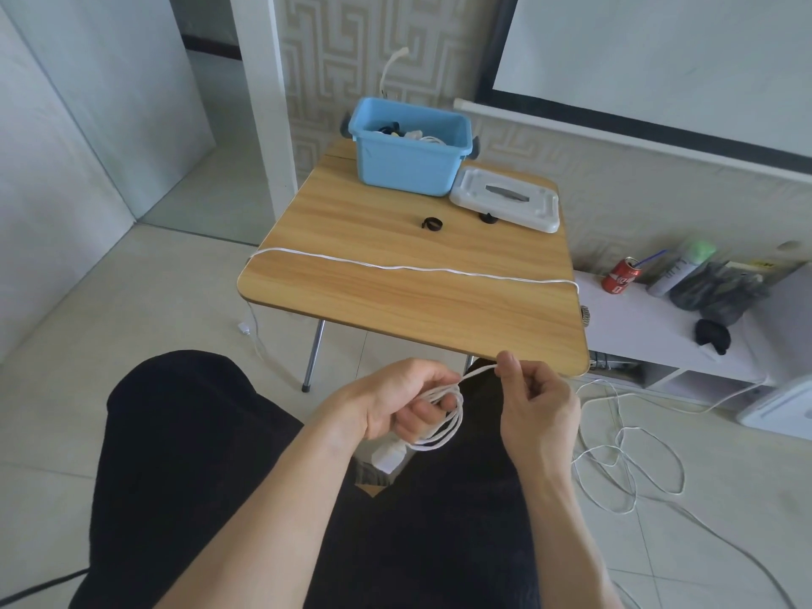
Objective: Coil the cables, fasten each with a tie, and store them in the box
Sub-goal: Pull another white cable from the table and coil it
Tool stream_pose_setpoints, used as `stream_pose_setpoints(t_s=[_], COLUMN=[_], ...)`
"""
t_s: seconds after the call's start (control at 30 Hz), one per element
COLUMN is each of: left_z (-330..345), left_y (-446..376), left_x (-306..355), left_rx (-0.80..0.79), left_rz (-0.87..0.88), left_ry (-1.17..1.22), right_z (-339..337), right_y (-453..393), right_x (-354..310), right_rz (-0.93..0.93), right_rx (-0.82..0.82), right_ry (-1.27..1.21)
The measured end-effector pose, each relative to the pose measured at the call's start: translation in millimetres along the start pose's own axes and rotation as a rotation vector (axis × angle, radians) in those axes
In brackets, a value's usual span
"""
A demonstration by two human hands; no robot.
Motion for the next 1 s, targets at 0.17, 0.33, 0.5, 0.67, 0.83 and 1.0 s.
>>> stream_pose_setpoints(t_s=[0.17, 0.33, 0.5, 0.67, 0.83, 1.0], left_z=[11.1, -0.7, -36.8, -88.6, -77.4, -15.6], left_y=[6.9, -1.1, 1.9, 15.0, 21.7, 4.2], left_x=[15.4, 32.0, 48.9, 38.0, 45.2, 49.8], left_rx=[-0.182, -0.024, 0.287, 0.686, 0.809, 0.308], left_rz=[0.111, 0.316, 0.594, 0.717, 0.686, 0.52], left_ry=[0.218, 0.58, 1.108, 0.903, 0.068, -0.607], right_z=[8.9, 22.6, 32.8, 48.0, 55.1, 26.2], right_y=[-1.9, -2.2, 7.0, 27.5, 48.8, 38.1], right_x=[3.0, 0.8, 7.8, 16.6, -13.4, -43.7], right_rz=[0.016, -0.005, -0.017, -0.049, -0.142, -0.213], right_rx=[-0.086, -0.223, -0.434, -0.679, -0.805, -0.558], right_ry=[0.061, 0.12, 0.314, 0.6, 0.597, 0.451])
Point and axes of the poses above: each hand's wrist, its own y-axis away from the middle knuckle, its own z-axis out of the palm, x = y × z, the point moved 8 cm from there along -y, towards the middle knuckle, and after that the axes turned 11 degrees about z, right-handed, at the moved point
